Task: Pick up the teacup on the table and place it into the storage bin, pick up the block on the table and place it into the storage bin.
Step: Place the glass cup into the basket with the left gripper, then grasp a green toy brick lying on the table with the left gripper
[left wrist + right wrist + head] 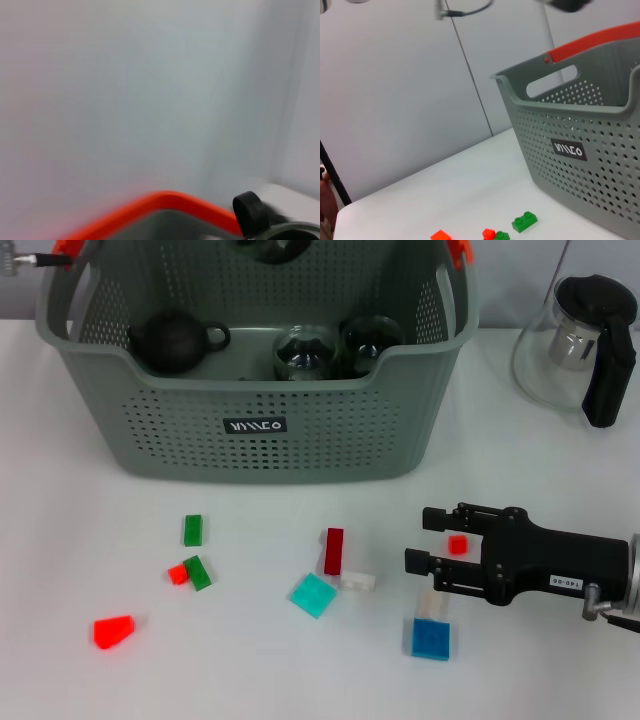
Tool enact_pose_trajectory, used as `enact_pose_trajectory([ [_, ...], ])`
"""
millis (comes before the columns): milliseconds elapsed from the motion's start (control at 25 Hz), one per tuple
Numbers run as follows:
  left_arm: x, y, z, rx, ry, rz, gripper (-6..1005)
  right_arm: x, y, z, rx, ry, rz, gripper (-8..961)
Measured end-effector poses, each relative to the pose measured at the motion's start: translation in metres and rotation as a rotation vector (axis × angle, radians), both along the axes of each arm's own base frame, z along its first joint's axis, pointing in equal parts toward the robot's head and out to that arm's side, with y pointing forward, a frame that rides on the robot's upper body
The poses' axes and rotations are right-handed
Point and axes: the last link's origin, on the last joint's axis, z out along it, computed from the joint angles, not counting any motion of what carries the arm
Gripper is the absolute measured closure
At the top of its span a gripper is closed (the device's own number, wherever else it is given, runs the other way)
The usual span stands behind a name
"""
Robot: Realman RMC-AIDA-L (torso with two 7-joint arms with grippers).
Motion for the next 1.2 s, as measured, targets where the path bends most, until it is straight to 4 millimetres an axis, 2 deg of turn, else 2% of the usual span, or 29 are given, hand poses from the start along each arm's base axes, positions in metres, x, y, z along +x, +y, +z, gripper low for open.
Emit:
enact_pose_trajectory([
  [120, -0.006, 0.018, -0.016, 0.045, 0.084, 0.062, 945, 0.000, -0.001, -0.001, -0.001, 0.002, -0.003, 240],
  [240, -0.016, 0.028, -0.038, 0.066, 0.211, 0.102, 944, -0.001, 0.000, -0.001, -0.001, 0.003, 0.001, 240],
  [520, -0.027, 0.033, -0.090, 0.107, 0.484, 0.091, 940, -0.004, 0.002, -0.002, -0.001, 0.002, 0.009, 240],
  [680, -0.027, 0.032, -0.110, 0.130, 0.563, 0.080, 939, -0.004, 0.003, -0.002, -0.001, 0.003, 0.010, 241],
  [840, -0.027, 0.035, -0.117, 0.102, 0.578, 0.117, 937, -0.005, 0.003, -0.002, -0.002, 0.006, 0.012, 241],
  [1000, -0.024, 0.036, -0.110, 0.114, 0.545, 0.139, 935, -0.005, 0.002, -0.002, -0.003, 0.006, 0.011, 242],
  [1200, -0.016, 0.023, -0.087, 0.116, 0.445, 0.149, 732, -0.003, 0.001, -0.001, 0.000, 0.005, 0.006, 240],
])
